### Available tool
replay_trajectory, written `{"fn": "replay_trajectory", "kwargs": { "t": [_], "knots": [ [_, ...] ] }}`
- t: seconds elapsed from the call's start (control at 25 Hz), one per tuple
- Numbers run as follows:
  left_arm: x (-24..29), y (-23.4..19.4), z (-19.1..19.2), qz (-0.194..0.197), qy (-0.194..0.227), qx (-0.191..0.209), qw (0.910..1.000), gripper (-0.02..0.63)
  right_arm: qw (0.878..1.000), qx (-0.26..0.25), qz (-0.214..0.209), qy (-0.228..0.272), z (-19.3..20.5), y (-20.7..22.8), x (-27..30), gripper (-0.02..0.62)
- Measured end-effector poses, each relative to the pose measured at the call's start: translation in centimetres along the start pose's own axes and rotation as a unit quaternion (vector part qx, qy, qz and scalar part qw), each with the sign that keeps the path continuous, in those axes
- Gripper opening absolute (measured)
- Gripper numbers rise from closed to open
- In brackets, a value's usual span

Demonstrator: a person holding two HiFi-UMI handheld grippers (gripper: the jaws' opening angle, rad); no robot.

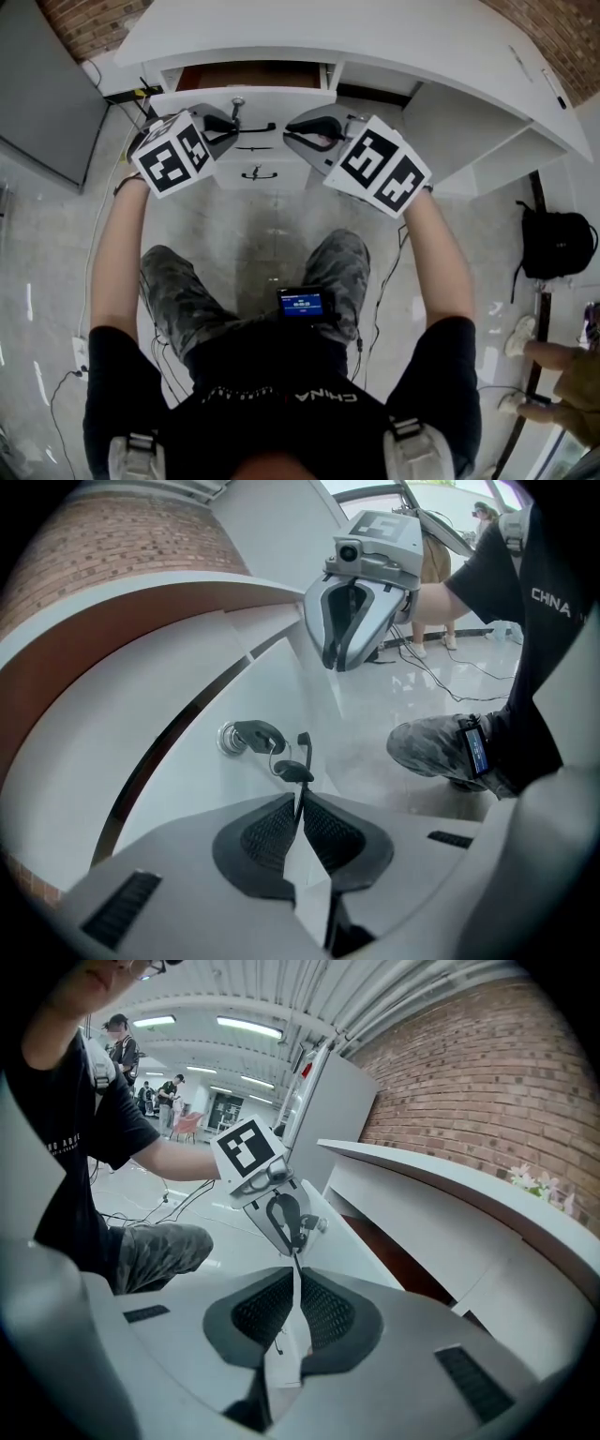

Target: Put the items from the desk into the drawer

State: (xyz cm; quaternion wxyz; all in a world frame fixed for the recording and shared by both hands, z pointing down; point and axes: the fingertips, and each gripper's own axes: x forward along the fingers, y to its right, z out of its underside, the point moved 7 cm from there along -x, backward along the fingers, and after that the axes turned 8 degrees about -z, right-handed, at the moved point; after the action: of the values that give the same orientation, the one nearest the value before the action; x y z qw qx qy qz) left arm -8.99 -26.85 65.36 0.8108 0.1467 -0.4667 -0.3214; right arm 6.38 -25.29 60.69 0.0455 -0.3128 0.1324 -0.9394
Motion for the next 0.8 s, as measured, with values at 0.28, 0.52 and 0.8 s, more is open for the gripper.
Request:
{"fn": "replay_trajectory", "kwargs": {
  "t": [0.28, 0.52, 0.8],
  "knots": [
    [1.5, -1.5, 0.3, 0.005, -0.003, -0.010, 0.9999, 0.032, 1.000, 0.018, 0.016, 0.011, 0.5, 1.4, 0.8, 0.034],
    [2.4, -3.1, 0.2, 0.007, -0.011, -0.013, 0.9998, 0.032, 0.999, 0.026, 0.025, 0.007, 0.4, 2.4, 1.4, 0.035],
    [3.6, -4.7, 0.2, 0.013, -0.016, -0.022, 0.9995, 0.034, 0.999, 0.029, 0.028, -0.010, 1.0, 3.3, 1.3, 0.035]
  ]
}}
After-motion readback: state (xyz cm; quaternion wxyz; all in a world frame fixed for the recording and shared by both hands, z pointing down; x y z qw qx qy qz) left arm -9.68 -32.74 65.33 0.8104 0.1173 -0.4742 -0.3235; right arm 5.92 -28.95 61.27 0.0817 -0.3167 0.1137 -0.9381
